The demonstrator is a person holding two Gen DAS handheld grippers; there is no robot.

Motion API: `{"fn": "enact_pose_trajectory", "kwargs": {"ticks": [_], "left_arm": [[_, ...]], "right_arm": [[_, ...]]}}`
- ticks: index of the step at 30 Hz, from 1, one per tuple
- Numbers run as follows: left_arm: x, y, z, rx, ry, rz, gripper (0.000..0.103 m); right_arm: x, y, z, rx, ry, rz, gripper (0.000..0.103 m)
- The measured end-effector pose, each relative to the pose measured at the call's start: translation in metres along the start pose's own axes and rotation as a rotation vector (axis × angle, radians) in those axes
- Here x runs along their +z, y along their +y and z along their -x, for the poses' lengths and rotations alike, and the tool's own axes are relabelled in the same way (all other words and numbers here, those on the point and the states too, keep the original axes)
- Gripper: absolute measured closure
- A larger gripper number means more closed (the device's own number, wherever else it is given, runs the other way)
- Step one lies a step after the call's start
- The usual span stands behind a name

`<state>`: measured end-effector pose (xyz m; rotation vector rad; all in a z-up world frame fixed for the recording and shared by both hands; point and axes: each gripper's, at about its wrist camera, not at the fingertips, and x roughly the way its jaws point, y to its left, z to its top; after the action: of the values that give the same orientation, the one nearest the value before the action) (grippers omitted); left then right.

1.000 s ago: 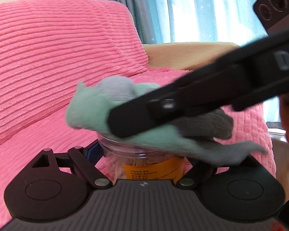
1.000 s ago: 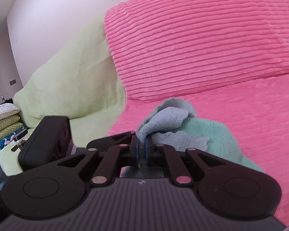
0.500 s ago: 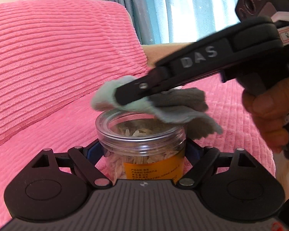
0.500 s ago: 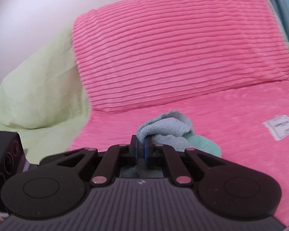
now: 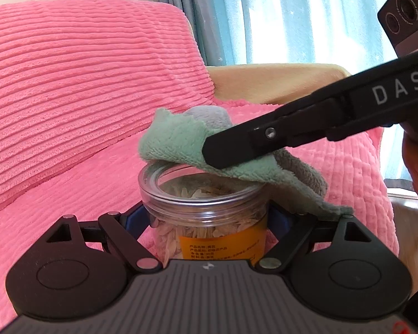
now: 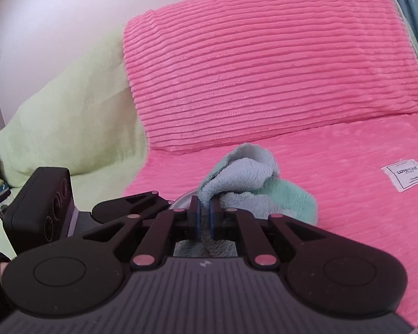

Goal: Clean container
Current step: 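Keep wiping the cloth around the jar lid edge with the right gripper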

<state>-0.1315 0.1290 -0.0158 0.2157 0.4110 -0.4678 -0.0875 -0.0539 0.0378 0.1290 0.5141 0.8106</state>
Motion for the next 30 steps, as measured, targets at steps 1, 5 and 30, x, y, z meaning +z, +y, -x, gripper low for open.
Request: {"fn": "enact_pose_trajectory", "kwargs": {"ticks": [1, 5, 30], "left_arm": [[0.002, 0.001, -0.003, 0.001, -0.001, 0.002, 0.018], [0.008, 0.001, -0.014, 0.003, -0.007, 0.001, 0.018], [0.03, -0.009, -0.08, 0.038, -0.033, 0.007, 0.018]], "right_arm": [[0.0, -0.001, 0.0, 0.002, -0.002, -0.007, 0.098], [0.0, -0.005, 0.002, -0.002, -0.013, -0.023, 0.098], [0.005, -0.048, -0.002, -0.105, -0.08, -0.097, 0.098]]}}
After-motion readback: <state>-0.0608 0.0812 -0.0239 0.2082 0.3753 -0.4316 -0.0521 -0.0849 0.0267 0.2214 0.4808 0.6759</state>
